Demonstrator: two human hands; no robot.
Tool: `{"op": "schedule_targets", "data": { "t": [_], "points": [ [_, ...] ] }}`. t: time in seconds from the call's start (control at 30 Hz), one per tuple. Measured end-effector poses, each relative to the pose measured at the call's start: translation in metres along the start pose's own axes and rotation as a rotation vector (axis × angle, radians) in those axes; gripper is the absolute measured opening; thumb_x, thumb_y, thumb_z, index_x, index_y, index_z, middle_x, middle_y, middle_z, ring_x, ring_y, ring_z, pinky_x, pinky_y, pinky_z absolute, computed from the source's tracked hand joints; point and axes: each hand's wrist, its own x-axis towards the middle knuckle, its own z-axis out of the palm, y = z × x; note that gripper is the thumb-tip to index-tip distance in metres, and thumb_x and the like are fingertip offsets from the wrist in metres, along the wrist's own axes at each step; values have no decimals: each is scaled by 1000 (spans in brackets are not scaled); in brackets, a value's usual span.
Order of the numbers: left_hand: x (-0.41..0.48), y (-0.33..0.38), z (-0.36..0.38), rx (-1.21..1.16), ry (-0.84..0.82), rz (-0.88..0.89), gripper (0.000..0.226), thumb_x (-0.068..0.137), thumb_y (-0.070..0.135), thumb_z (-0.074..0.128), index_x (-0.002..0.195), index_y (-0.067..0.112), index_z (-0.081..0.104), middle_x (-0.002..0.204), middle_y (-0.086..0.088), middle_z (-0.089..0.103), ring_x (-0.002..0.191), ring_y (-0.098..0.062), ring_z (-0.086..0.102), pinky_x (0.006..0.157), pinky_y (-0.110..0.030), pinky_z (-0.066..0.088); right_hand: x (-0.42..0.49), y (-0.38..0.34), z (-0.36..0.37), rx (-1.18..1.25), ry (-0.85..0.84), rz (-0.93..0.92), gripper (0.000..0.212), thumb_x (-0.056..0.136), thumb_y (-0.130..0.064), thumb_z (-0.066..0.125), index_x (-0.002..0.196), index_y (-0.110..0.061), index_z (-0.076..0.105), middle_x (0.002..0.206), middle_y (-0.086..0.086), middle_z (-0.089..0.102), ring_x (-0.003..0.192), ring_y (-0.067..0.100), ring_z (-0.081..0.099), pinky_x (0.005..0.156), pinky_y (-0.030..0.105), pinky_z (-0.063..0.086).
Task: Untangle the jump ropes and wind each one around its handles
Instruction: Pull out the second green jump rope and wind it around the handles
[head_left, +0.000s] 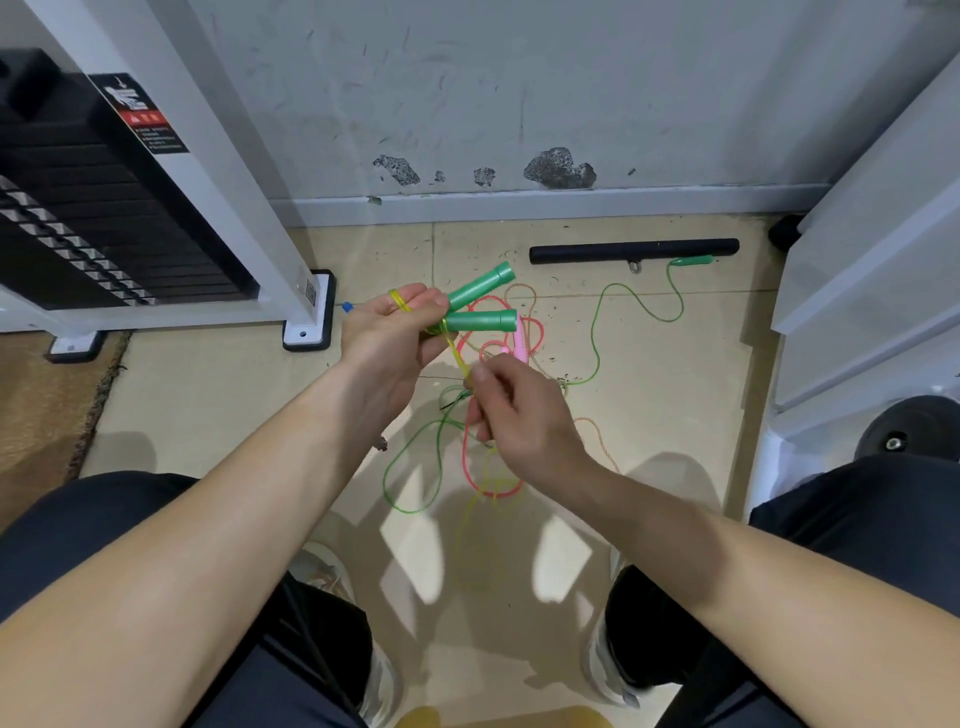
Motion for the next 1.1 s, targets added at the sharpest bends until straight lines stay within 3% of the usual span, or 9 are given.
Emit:
{"op": "schedule_targets", "data": {
  "t": [0.1,0.2,0.3,0.43,0.57,0.73,0.93,1.03,1.1],
  "points": [
    [-2,6,0,20,-86,2,38,88,-3,70,123,-6,58,88,-2,69,80,-18,73,76,-32,62,7,-5,-8,214,-237,296,39,109,-37,34,107,-16,66,74,3,70,66,15,59,69,30,48],
    [-7,5,3,61,-135,11,38,88,1,71,124,-5,59,99,-8,70,87,-21,72,79,-34,62,11,-10,-19,302,-357,294,37,109,-35,35,106,-18,68,88,2,72,81,11,62,73,21,47],
    [-10,3,4,103,-152,22,33,89,4,71,121,0,62,99,-6,72,91,-22,72,85,-36,61,13,-8,-27,301,-346,147,26,105,-17,49,91,-5,67,89,8,70,80,9,64,76,16,48],
    [-11,5,1,176,-176,3,32,89,7,72,120,6,63,99,0,74,87,-19,73,75,-29,61,25,1,-42,258,-314,170,19,99,-16,62,91,0,68,80,11,68,77,20,63,82,40,51],
    [-16,7,0,346,-288,-14,27,90,11,72,116,14,66,98,5,73,75,-12,71,72,-25,61,36,0,-65,181,-291,135,7,92,0,66,87,-2,69,71,0,64,66,7,59,69,22,46],
    [-19,8,-3,631,-462,120,26,91,8,70,115,17,65,100,12,69,80,-2,66,61,-18,53,45,-4,-85,178,-383,169,22,93,13,57,95,-4,71,76,-5,74,71,6,67,66,15,49],
    [-15,-10,-5,951,-545,407,33,92,3,66,117,23,57,106,11,60,98,1,61,89,-27,52,45,-16,-76,127,-261,233,9,87,1,71,82,-6,74,64,3,68,53,8,55,54,21,43],
    [-13,-17,-2,1080,-465,523,33,92,5,65,119,22,56,105,11,62,100,-12,60,89,-26,50,42,-20,-67,-28,-131,247,8,84,-9,73,79,-13,77,68,2,70,57,9,58,58,28,48],
    [-14,-23,1,1158,-417,596,34,92,4,64,122,19,56,107,7,60,97,-11,56,81,-15,45,41,-25,-63,-357,-89,194,9,85,-21,69,81,-16,75,73,-1,70,69,13,63,63,30,51]
  ]
}}
